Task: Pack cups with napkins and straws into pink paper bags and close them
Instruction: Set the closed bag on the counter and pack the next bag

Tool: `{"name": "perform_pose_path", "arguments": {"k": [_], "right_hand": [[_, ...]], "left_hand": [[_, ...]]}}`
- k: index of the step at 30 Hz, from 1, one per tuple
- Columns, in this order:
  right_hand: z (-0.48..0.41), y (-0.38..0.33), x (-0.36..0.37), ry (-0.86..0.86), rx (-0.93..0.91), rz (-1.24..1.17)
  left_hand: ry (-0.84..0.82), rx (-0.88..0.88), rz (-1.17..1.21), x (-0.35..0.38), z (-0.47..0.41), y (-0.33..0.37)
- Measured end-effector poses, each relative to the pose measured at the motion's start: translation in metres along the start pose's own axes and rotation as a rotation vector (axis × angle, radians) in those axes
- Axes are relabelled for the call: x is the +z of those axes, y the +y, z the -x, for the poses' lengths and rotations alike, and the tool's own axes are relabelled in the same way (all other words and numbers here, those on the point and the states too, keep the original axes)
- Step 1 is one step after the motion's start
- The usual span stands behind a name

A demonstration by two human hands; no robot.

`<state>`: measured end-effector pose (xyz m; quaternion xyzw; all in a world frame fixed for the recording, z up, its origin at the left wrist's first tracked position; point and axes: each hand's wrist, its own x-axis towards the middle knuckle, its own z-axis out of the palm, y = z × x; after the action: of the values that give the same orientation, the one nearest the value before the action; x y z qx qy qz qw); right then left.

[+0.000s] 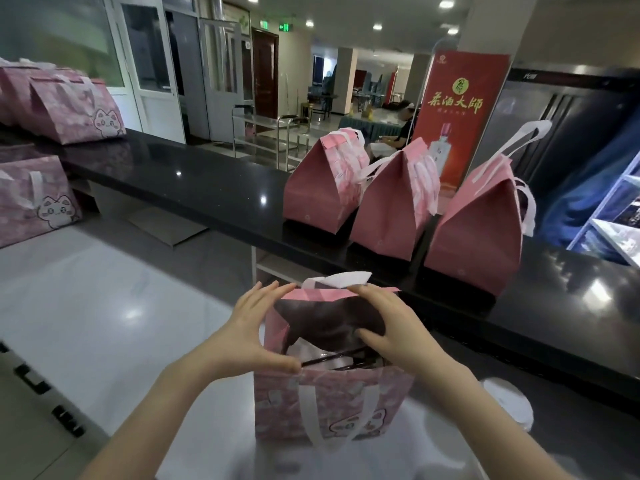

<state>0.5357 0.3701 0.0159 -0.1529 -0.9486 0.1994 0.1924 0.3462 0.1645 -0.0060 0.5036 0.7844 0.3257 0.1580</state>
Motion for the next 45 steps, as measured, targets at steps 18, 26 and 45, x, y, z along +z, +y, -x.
{"name": "perform_pose_path", "arguments": {"k": [18, 26, 45], "right_hand": [[-0.039, 0.039, -0.040, -0.473, 0.101, 0.129], [-0.047, 0.049, -0.034, -0.460, 0.114, 0.357], [-0.012, 0.054, 0.017, 0.039, 0.225, 0.067]], "left_hand": [[0.118, -0.016, -0.157, -0.002, -0.047, -0.002], [0.147, 0.120, -0.151, -0.005, -0.077, -0.015], [0.157, 0.140, -0.033, 0.007, -0.085, -0.038]]}}
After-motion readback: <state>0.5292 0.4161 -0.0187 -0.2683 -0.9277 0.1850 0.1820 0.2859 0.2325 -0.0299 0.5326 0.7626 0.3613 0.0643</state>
